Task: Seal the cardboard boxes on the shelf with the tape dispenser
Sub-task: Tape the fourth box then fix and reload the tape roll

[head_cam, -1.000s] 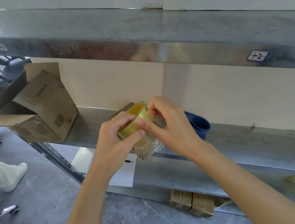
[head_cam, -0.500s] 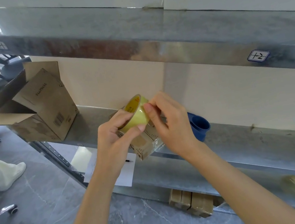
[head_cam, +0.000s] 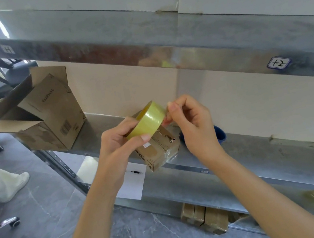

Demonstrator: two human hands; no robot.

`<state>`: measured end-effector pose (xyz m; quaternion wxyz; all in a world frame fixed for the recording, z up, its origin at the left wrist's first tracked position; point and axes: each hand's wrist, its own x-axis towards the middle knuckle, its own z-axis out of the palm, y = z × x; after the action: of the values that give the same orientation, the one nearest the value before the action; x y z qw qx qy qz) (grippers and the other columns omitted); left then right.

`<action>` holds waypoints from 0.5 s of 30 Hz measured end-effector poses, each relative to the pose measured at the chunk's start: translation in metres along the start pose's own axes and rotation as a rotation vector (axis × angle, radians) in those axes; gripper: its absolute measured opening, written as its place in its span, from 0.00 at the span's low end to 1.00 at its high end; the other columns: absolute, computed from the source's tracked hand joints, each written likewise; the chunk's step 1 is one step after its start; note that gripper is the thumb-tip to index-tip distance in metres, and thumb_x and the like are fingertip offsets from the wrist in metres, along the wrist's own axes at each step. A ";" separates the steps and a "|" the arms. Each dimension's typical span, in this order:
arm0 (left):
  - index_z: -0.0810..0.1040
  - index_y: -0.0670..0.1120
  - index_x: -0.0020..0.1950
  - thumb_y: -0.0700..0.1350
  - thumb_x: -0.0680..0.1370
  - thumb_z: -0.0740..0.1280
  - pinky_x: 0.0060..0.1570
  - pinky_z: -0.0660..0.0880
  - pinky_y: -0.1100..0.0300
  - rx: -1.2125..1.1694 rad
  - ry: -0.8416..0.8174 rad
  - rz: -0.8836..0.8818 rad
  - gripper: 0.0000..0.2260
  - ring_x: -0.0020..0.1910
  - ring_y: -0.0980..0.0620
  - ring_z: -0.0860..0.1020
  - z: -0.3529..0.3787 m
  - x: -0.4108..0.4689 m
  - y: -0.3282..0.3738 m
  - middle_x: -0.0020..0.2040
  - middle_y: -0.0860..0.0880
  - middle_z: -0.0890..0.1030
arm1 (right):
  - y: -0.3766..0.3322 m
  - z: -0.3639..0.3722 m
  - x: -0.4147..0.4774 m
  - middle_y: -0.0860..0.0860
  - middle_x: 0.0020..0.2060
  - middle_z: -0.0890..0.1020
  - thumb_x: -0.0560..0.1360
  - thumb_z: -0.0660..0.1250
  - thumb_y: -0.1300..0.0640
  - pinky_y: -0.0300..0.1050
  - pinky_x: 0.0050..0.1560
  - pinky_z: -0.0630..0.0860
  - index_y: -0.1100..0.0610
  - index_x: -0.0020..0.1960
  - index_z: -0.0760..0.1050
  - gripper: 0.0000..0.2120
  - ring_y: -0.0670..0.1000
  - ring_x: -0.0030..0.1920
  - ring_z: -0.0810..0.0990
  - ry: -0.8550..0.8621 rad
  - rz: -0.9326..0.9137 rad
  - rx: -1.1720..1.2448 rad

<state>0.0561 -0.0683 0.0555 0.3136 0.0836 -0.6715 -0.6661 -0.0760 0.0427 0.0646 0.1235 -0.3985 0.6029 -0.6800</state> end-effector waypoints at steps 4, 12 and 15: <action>0.80 0.38 0.43 0.46 0.69 0.70 0.41 0.70 0.67 -0.011 -0.018 -0.013 0.11 0.38 0.54 0.71 -0.003 0.002 -0.002 0.37 0.50 0.74 | -0.003 -0.006 0.005 0.47 0.33 0.80 0.82 0.62 0.59 0.55 0.48 0.78 0.62 0.41 0.71 0.11 0.47 0.37 0.81 -0.061 0.088 0.177; 0.78 0.43 0.56 0.47 0.73 0.72 0.53 0.77 0.52 0.169 -0.098 -0.124 0.14 0.52 0.44 0.79 0.002 0.006 -0.004 0.51 0.45 0.82 | 0.003 -0.009 0.007 0.55 0.43 0.78 0.80 0.65 0.60 0.48 0.49 0.79 0.56 0.51 0.72 0.02 0.51 0.44 0.80 -0.194 0.013 0.039; 0.80 0.47 0.52 0.45 0.78 0.72 0.53 0.78 0.44 0.336 0.025 -0.109 0.05 0.49 0.48 0.81 0.007 0.008 -0.012 0.47 0.51 0.84 | 0.009 -0.010 0.006 0.47 0.43 0.81 0.80 0.66 0.59 0.49 0.51 0.80 0.48 0.55 0.75 0.07 0.49 0.47 0.82 -0.206 0.029 -0.109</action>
<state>0.0424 -0.0675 0.0470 0.2671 0.1793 -0.7639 -0.5595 -0.0896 0.0442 0.0587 0.1728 -0.4637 0.6290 -0.5996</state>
